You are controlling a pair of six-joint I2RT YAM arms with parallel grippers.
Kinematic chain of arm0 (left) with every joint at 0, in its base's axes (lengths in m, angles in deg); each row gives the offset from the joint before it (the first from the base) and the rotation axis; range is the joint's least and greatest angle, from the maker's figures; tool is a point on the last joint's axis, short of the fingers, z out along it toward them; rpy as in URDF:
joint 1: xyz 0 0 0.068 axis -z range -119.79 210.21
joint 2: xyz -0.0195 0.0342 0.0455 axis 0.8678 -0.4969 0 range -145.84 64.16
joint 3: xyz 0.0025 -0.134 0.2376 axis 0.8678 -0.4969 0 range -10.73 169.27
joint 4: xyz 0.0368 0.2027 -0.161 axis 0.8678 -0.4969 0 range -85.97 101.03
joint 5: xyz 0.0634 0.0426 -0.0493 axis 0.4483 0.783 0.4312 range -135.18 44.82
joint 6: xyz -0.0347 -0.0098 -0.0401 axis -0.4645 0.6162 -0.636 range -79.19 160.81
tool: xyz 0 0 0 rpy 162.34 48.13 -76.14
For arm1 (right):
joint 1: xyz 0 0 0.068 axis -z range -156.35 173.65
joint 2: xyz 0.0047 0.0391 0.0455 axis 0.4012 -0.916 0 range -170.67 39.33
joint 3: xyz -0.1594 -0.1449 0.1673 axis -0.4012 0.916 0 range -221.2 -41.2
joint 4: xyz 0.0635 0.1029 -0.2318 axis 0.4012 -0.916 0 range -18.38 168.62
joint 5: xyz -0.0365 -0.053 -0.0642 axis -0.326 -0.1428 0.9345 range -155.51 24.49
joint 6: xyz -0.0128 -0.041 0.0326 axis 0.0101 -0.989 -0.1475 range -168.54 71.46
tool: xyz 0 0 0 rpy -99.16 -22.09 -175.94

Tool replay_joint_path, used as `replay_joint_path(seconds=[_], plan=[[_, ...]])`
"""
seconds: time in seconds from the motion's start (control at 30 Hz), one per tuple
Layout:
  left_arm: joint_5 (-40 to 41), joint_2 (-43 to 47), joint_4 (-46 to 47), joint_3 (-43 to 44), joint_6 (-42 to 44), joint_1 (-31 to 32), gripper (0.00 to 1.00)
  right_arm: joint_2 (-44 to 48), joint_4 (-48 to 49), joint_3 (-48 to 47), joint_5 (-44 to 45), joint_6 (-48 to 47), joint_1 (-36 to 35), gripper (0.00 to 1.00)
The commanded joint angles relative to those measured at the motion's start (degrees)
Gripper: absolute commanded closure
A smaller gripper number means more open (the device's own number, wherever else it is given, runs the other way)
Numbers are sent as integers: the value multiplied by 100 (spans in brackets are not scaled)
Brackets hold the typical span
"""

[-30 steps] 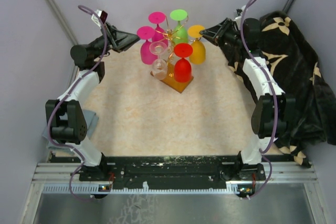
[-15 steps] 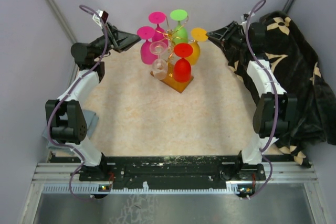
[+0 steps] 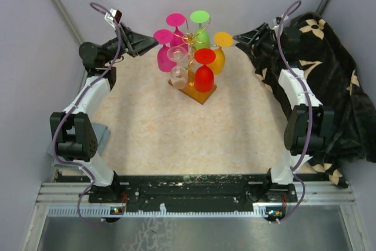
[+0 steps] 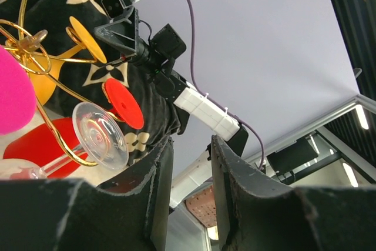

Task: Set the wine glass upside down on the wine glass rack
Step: Turn the wine glass upside down at the wine rack, then reset both arms

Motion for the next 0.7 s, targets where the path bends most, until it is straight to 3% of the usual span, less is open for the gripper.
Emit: replay_joint_path(seconds=[0.0, 0.27, 0.67], plan=[[-158, 102, -670, 344, 665, -57, 62, 631, 203, -44, -5, -133, 105, 48], [-115, 298, -2948, 860, 2449, -151, 53, 1057, -241, -36, 202, -548, 170, 25], [-141, 452, -3453, 1025, 2918, -202, 21, 1279, -294, 54, 230, -600, 171, 24]])
